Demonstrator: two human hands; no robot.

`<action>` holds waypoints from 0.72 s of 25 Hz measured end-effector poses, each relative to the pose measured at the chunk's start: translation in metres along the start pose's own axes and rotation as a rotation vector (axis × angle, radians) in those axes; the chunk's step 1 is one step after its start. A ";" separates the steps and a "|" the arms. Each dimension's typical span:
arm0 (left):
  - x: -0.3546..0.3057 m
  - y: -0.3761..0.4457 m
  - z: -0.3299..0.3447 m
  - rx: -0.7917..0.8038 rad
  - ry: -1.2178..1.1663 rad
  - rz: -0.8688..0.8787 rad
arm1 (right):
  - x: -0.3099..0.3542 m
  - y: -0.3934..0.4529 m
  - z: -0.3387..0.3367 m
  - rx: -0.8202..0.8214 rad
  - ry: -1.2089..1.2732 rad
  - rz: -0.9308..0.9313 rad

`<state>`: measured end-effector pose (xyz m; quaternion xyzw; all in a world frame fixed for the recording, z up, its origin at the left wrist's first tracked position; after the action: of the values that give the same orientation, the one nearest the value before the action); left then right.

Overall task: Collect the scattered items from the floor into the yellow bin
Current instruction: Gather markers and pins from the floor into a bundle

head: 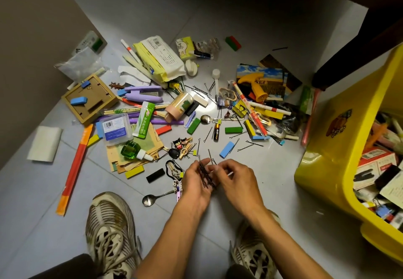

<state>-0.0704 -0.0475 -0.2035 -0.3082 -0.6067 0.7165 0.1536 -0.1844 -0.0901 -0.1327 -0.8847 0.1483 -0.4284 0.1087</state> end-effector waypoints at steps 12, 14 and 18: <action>-0.015 -0.001 -0.025 -0.071 0.077 0.115 | -0.056 0.010 0.014 -0.109 -0.408 0.118; -0.022 0.003 -0.032 -0.090 0.050 0.134 | -0.041 0.012 0.025 -0.054 -0.376 -0.030; -0.028 0.007 -0.045 -0.113 0.020 0.133 | -0.041 -0.002 0.052 0.217 -0.680 -0.262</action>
<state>-0.0195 -0.0306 -0.2062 -0.3631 -0.6228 0.6866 0.0940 -0.1674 -0.0698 -0.1935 -0.9711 -0.0567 -0.1337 0.1892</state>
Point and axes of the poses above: each hand's wrist, its own y-axis towards the middle knuckle, its own z-axis out of the palm, x = y × z, the point moved 10 cm from there along y, towards the middle knuckle, and after that the axes turned 12 degrees about -x, right-handed, at the moved point
